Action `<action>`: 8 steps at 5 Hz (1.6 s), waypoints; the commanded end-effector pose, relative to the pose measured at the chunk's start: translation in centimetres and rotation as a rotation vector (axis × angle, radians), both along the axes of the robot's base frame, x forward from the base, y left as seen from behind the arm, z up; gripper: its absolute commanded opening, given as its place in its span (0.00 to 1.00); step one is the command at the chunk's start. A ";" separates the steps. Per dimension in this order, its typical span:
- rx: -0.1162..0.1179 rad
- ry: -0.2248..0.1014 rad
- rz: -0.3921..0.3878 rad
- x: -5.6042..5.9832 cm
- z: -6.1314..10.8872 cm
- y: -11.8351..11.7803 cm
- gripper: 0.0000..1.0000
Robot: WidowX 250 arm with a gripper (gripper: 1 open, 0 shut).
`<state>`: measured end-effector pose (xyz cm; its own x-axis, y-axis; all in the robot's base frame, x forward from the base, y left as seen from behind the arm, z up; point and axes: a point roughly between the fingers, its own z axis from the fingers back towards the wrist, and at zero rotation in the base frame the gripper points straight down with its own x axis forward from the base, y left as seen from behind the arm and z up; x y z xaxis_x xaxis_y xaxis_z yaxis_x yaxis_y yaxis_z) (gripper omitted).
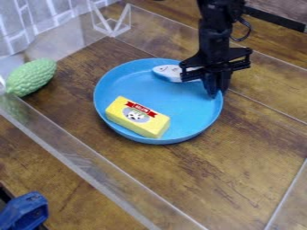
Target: Put the white object in the blue tray
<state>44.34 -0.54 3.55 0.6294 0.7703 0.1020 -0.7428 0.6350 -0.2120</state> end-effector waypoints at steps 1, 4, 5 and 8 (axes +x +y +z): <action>-0.003 -0.052 0.034 0.3 3.5 1.9 0.00; -0.023 -0.044 0.101 0.4 3.6 3.8 0.00; -0.028 -0.042 0.128 0.6 3.2 4.6 0.00; -0.043 -0.029 -0.016 0.8 2.4 1.0 0.00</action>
<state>44.34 1.37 3.93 0.6218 0.7820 0.0431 -0.7584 0.6150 -0.2160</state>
